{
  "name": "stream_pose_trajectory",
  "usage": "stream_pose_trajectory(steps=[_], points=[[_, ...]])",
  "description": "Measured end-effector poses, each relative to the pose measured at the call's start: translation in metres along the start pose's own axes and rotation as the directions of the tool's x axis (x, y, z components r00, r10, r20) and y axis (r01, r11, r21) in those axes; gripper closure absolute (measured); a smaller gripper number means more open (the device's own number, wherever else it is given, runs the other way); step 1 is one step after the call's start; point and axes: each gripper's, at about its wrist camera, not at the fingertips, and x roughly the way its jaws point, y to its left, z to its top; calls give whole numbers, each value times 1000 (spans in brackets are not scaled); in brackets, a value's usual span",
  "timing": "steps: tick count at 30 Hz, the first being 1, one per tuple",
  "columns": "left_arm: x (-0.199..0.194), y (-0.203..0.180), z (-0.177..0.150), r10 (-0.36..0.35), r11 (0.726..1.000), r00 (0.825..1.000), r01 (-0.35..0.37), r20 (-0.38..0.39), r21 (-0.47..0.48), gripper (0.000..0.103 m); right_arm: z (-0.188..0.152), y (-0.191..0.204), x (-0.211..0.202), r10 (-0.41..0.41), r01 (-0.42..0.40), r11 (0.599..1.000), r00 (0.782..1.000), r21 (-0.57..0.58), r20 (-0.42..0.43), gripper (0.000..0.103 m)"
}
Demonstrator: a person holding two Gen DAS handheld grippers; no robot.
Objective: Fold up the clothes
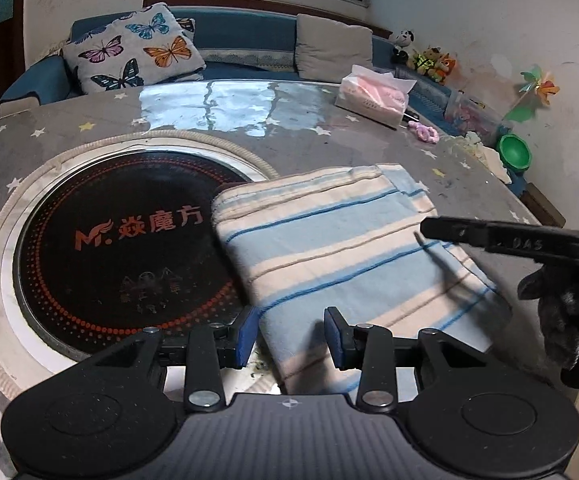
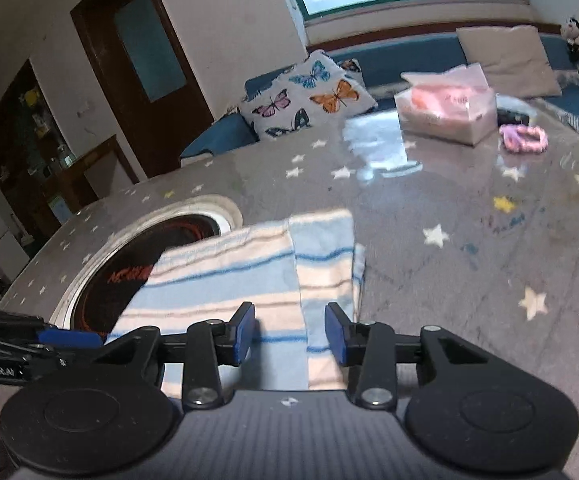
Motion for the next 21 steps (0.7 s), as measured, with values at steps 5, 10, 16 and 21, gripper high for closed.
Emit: stream_pose_trajectory(steps=[5,10,16,21], points=[[3,5,0,13,1000,1000,-13,-9,-10,63,1,-8,13,6,-6,1000,1000,5,-17,67],[4,7,1,16,1000,1000,-17,-11,-11,62,6,-19,5,-44,44,998,999,55,12,65],[5,8,1,18,1000,1000,-18,-15,-16,62,8,-3,-3,-22,24,1000,998,-20,56,65],[6,9,5,22,999,1000,-22,-13,-37,62,13,5,8,12,-10,999,999,-45,46,64]])
